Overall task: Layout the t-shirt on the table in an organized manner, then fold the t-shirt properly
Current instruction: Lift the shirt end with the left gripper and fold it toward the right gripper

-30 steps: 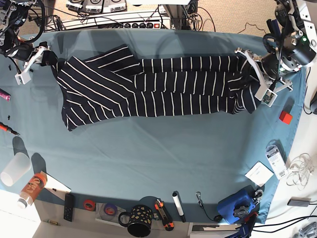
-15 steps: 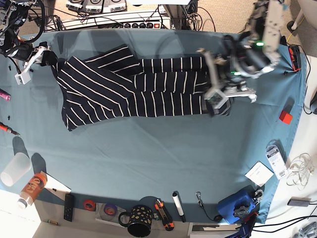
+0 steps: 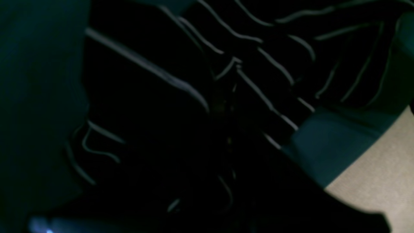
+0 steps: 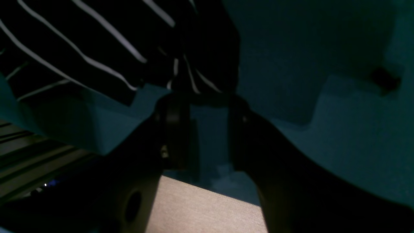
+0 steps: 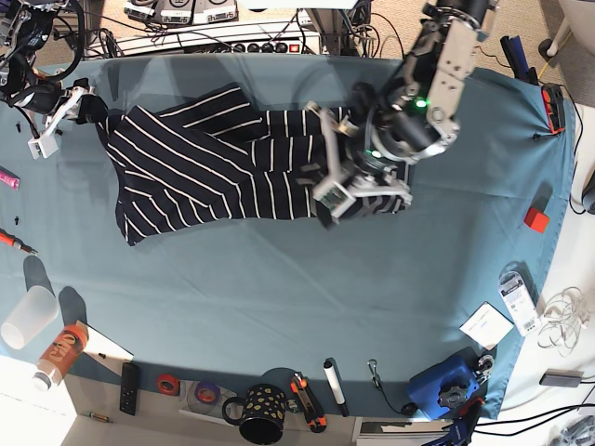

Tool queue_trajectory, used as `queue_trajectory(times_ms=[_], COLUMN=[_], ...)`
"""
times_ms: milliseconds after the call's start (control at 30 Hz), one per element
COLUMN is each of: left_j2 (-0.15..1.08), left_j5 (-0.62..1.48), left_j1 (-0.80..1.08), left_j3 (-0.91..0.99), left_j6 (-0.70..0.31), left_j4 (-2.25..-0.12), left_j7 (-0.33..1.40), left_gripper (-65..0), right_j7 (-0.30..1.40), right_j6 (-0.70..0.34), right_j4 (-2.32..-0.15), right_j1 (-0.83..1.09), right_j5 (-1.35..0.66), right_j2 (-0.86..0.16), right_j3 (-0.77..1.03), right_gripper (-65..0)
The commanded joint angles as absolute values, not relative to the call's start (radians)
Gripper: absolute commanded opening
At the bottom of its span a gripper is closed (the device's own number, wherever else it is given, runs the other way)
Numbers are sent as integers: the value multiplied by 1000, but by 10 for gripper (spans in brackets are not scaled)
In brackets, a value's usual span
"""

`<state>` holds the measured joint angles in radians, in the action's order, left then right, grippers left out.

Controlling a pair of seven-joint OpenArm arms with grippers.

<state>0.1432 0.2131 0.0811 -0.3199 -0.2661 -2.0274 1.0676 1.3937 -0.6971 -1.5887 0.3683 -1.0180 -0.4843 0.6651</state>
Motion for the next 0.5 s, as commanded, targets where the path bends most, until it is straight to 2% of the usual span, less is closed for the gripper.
queue_trajectory(times_ms=[0, 67, 100, 167, 233, 267, 467], left_j2=[135, 133, 133, 133, 126, 115, 23], left_j5=[221, 223, 226, 247, 250, 250, 252], left_j1=[67, 66, 67, 66, 66, 66, 42], left_j3=[-319, -319, -319, -319, -319, -318, -318], left_j6=[-291, -349, -368, -361, -329, -317, -303], left_j4=[-2031, -2016, -2013, -2013, -2013, -2013, -2014], left_j7=[1041, 1023, 1009, 973, 929, 908, 898], left_gripper=[-650, -650, -596, -412, -295, -274, -274], right_j7=[1376, 1375, 1375, 1374, 1362, 1357, 1351], right_j6=[-698, -698, -698, -698, -698, -698, -698], right_j4=[-1602, -1602, -1602, -1602, -1602, -1602, -1602], right_j1=[363, 363, 363, 363, 363, 363, 345], right_j5=[-1028, -1028, -1028, -1028, -1027, -1027, -1020], right_j2=[-509, -509, -509, -509, -509, -509, -509], right_j3=[674, 674, 674, 674, 674, 674, 674], right_gripper=[-444, -444, -444, -444, -444, -444, -444])
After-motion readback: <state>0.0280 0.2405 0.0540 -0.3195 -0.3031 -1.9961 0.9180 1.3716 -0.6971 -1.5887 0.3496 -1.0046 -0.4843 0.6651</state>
